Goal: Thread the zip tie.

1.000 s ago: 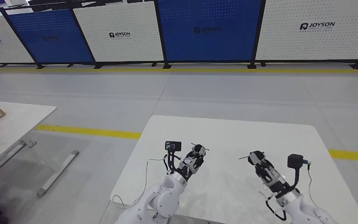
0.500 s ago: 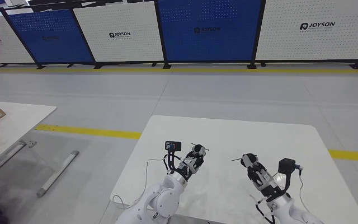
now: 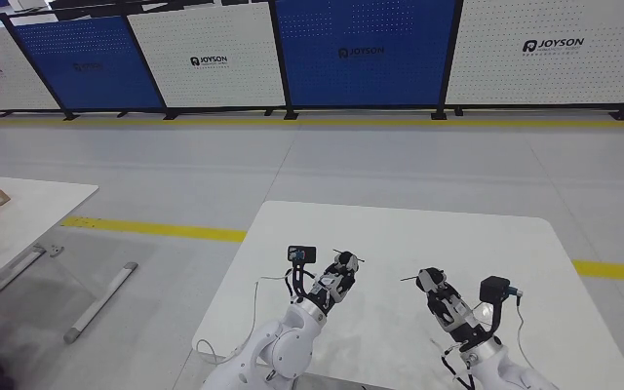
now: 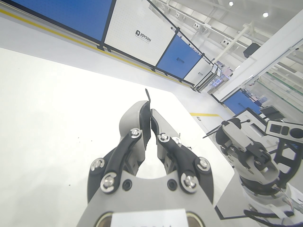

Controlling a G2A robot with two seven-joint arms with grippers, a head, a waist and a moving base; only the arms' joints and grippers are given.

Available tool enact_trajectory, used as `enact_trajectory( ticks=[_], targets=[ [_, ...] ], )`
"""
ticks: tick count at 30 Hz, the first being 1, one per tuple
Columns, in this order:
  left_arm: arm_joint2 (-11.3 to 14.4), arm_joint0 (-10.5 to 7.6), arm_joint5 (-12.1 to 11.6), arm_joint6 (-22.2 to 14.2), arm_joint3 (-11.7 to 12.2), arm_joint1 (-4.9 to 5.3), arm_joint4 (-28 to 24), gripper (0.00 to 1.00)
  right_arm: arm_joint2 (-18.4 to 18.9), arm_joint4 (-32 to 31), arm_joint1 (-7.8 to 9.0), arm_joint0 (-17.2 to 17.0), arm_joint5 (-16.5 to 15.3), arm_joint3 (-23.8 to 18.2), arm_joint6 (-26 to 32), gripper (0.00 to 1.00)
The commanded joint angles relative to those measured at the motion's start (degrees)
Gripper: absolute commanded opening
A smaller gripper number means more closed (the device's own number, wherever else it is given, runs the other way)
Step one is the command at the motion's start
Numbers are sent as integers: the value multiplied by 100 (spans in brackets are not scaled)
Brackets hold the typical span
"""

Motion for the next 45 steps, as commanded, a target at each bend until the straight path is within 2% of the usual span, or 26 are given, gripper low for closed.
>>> enact_trajectory(
  ticks=[1,8,12,14,16,19,21,23,37,40,45],
  targets=[
    [0,0,0,0,0,0,0,0,0,0,0,0,0,0,0,0],
    [0,0,0,0,0,0,0,0,-89,53,-121,12,278,-213,-193,0],
    [0,0,0,0,0,0,0,0,-285,-30,-243,209,820,-212,-91,0],
    [25,-4,-36,-71,8,1,21,0,-285,-30,-243,209,820,-212,-91,0],
    [70,-38,-172,-489,20,24,156,0,-285,-30,-243,209,820,-212,-91,0],
    [-18,-39,-475,-1214,-54,82,70,0,-285,-30,-243,209,820,-212,-91,0],
    [-112,-10,-706,-1624,-103,111,-280,0,-285,-30,-243,209,820,-212,-91,0],
    [-185,-28,-800,-1864,-85,131,-431,0,-285,-30,-243,209,820,-212,-91,0],
    [-172,-32,-791,-1906,-52,135,-408,0,-281,-28,-244,203,821,-209,-89,0],
    [-172,-32,-791,-1906,-52,135,-408,0,-113,123,-245,16,584,-35,-258,0],
    [-172,-32,-791,-1906,-52,135,-408,0,207,285,-212,-426,-171,325,-530,0]
  ],
)
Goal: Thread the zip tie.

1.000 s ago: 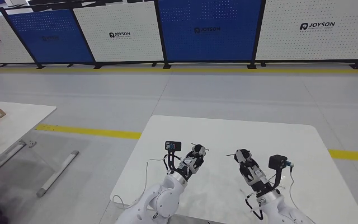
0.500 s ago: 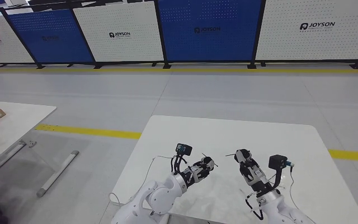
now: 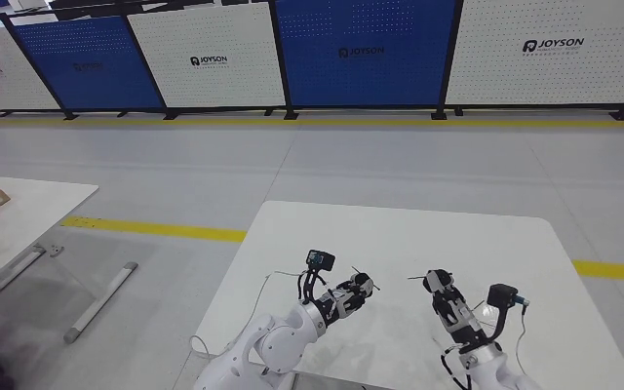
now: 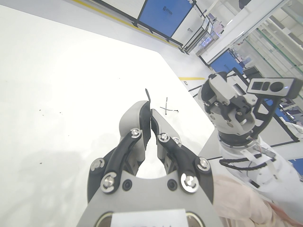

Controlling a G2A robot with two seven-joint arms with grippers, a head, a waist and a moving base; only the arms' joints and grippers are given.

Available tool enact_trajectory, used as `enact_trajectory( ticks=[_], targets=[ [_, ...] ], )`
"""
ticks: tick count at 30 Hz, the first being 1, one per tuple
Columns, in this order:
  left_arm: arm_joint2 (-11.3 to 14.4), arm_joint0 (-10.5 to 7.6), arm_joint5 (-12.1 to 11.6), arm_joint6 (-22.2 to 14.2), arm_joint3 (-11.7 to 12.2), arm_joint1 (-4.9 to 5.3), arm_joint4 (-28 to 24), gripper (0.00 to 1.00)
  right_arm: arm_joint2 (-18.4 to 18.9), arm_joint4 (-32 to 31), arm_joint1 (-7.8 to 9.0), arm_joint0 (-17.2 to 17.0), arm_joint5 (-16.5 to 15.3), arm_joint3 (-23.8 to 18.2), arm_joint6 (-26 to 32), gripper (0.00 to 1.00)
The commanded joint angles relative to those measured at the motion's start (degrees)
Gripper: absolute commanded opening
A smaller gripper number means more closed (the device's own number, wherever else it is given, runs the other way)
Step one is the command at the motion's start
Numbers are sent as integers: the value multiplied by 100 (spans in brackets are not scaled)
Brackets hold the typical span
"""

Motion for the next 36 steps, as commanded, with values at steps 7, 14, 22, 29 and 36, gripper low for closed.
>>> enact_trajectory(
  ticks=[7,14,22,29,36],
  targets=[
    [0,0,0,0,0,0,0,0,45,-227,-18,-87,-108,111,-16,0],
    [0,0,0,0,0,0,0,0,45,-227,-18,-87,-108,111,-16,0],
    [427,-95,-50,50,111,-34,476,0,45,-227,-18,-87,-108,111,-16,0],
    [457,-117,-46,133,130,-46,426,0,45,-227,-18,-87,-108,111,-16,0],
    [457,-117,-46,133,130,-46,426,0,45,-227,-18,-87,-108,111,-16,0]
  ],
)
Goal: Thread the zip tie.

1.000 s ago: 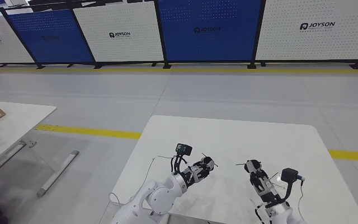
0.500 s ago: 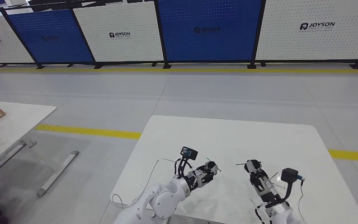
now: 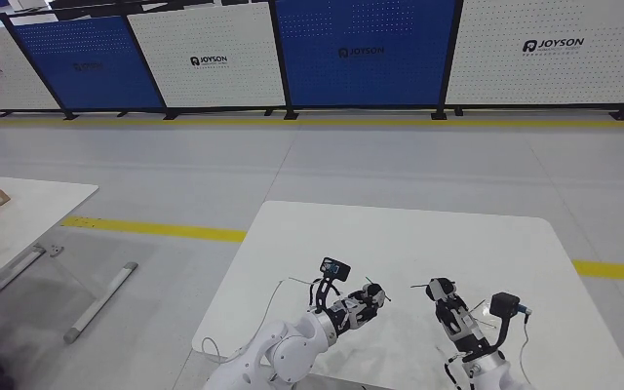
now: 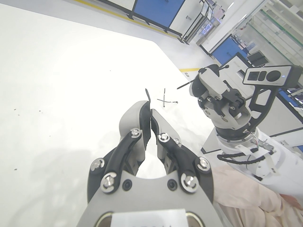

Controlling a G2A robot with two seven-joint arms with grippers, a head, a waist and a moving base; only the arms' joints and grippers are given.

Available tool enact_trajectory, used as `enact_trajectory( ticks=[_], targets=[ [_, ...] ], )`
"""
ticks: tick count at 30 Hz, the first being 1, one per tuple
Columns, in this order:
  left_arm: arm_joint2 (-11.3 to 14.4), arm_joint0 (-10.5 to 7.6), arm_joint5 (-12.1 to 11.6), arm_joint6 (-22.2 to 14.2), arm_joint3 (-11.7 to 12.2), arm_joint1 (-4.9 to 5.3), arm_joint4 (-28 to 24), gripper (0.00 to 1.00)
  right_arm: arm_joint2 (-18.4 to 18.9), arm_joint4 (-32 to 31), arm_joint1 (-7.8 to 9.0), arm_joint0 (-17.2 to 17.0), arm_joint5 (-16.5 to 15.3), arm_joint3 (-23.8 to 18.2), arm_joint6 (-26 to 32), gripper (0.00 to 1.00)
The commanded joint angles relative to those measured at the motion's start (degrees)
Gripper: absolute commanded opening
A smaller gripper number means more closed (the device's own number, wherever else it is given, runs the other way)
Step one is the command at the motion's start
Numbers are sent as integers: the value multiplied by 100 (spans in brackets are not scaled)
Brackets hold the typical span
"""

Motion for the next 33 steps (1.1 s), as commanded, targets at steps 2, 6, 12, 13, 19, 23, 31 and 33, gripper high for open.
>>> enact_trajectory(
  ticks=[2,6,12,13,19,23,31,33],
  targets=[
    [0,0,0,0,0,0,0,0,0,0,0,0,0,0,0,0],
    [-37,49,28,430,9,-17,-103,0,0,0,0,0,0,0,0,0],
    [-112,165,54,1020,88,-29,-141,0,0,0,0,0,0,0,0,0],
    [-83,172,47,980,111,-28,-94,0,0,0,0,0,0,0,0,0],
    [-71,174,-2,872,121,-24,-143,0,0,0,0,0,0,0,0,0],
    [-71,174,-2,872,121,-24,-143,0,0,0,0,0,0,0,0,0],
    [-71,174,-2,872,121,-24,-143,0,0,0,0,0,0,0,0,0],
    [-71,174,-2,872,121,-24,-143,0,0,0,0,0,0,0,0,0]
  ],
)
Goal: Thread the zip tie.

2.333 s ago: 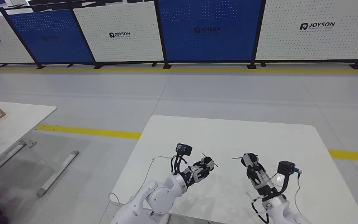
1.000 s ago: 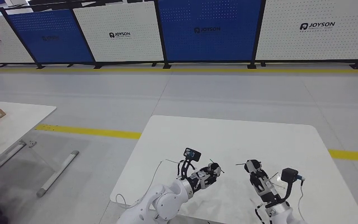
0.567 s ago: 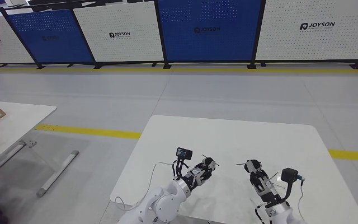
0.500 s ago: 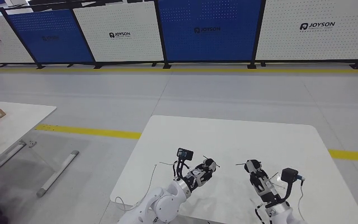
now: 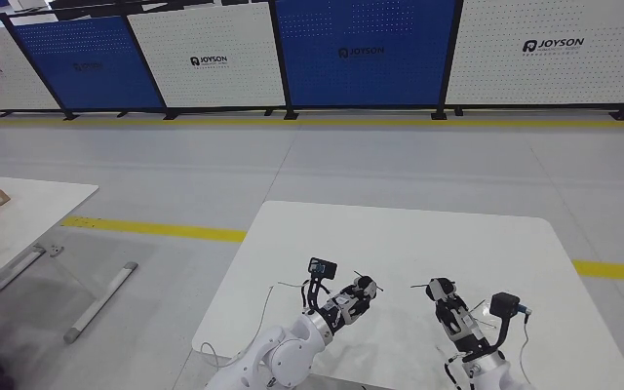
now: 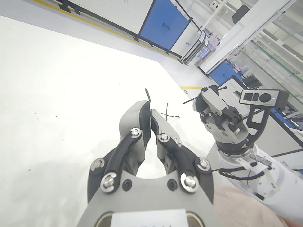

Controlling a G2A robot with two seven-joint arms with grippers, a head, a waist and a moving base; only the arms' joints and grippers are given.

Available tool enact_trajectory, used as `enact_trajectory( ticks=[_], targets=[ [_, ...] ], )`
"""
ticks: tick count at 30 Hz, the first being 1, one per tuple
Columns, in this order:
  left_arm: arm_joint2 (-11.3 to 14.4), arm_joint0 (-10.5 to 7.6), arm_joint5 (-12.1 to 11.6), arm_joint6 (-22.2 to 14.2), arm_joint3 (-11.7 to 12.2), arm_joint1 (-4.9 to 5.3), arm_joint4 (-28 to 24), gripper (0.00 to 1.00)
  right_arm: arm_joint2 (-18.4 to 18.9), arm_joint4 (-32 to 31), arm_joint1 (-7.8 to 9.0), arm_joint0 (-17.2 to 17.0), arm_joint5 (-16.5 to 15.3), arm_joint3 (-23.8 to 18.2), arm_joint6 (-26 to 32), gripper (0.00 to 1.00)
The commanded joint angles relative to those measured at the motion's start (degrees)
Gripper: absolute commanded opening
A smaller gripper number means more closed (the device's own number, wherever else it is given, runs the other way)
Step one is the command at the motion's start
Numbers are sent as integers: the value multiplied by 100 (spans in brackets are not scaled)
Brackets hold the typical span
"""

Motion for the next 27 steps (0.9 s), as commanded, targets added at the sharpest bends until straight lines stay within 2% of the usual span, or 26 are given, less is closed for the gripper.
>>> enact_trajectory(
  ticks=[1,7,11,13,16,19,27],
  targets=[
    [0,0,0,0,0,0,0,0,0,0,0,0,0,0,0,0],
    [0,0,0,0,0,0,0,0,123,-143,-6,-121,95,-71,-41,0],
    [0,0,0,0,0,0,0,0,366,205,12,-418,-355,-53,-96,0],
    [0,0,0,0,0,0,0,0,410,416,15,-503,-355,-112,-32,0],
    [0,0,0,0,0,0,0,0,239,483,-18,-535,-355,-71,-25,0],
    [0,0,0,0,0,0,0,0,26,578,-65,-402,-355,63,116,0],
    [0,0,0,0,0,0,0,0,12,581,-71,-386,-355,85,117,0]
  ],
)
